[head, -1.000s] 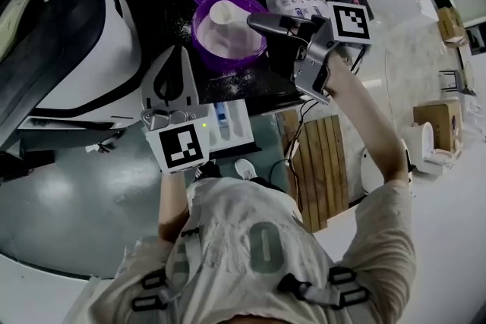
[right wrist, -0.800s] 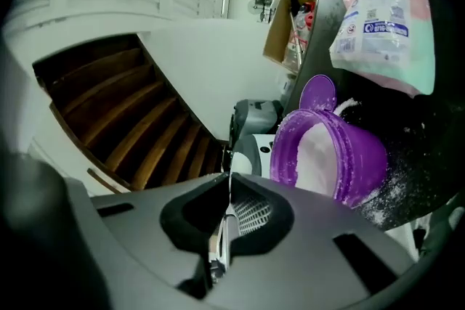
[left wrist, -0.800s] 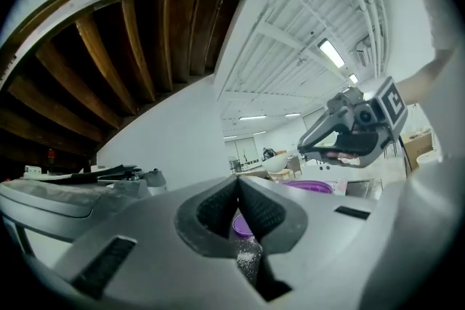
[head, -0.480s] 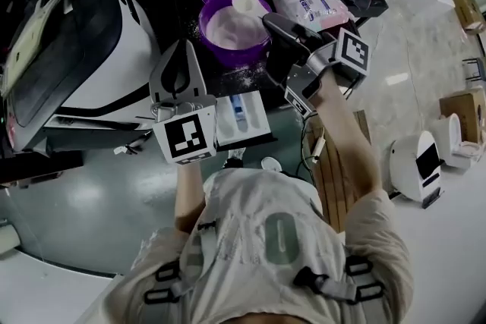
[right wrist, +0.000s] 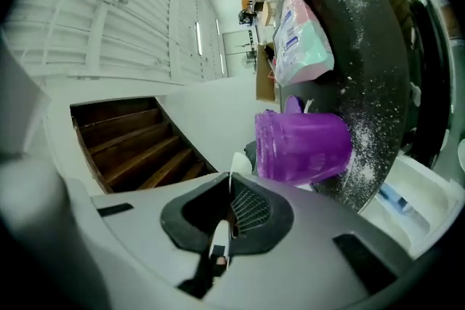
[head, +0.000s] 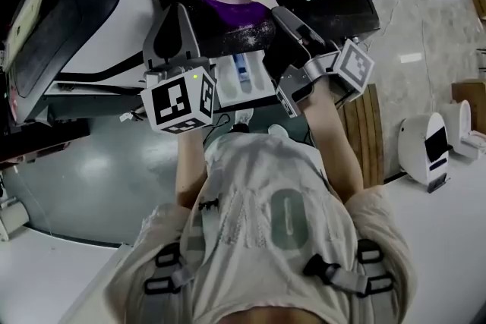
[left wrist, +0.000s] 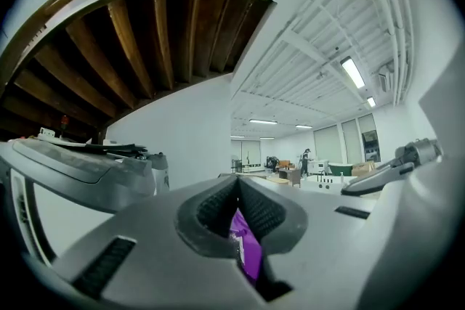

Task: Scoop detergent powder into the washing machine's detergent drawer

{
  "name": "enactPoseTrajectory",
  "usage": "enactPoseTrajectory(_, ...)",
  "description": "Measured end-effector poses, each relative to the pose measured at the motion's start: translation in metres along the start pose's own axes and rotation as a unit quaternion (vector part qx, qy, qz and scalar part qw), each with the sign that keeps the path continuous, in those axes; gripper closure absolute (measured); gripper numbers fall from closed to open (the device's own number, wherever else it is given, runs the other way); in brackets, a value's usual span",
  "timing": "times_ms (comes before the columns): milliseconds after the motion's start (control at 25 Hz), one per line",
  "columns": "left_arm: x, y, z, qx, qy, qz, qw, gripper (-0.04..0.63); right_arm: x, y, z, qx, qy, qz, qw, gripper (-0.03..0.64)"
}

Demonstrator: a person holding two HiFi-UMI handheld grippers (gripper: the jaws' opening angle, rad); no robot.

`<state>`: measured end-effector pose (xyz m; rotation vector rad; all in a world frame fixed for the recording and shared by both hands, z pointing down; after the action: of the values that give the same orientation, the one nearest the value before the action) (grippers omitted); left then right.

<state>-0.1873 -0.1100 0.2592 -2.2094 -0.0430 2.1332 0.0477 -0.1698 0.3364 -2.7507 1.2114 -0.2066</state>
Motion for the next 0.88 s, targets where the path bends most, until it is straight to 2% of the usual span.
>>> enactPoseTrajectory(400, -0.008, -0.02, -0.002, 0.016, 0.005, 0.013, 0.9998, 0.574, -0.01, -0.036, 0.0, -0.002, -0.031, 0.024, 0.999, 0.606)
enactPoseTrajectory(720, -0.013, -0.039, 0.007, 0.045, 0.01, 0.015, 0.9988, 0.574, -0.033, -0.049, -0.018, -0.001, -0.036, 0.086, 0.996, 0.607)
enactPoseTrajectory(880, -0.015, -0.048, 0.005, 0.054, 0.02, 0.015, 0.9982, 0.574, -0.039, -0.046, -0.032, 0.002, -0.073, 0.132, 0.989, 0.607)
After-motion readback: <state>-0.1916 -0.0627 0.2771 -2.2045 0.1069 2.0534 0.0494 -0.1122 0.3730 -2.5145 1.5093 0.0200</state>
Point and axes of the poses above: the fingertips, and each gripper's own axes: y forward along the fingers, z to its left, x out of its top, the point moved 10 cm from there along -y, backward along the fingers, and after that the axes turned 1 degree about x, right-handed, at the moved point
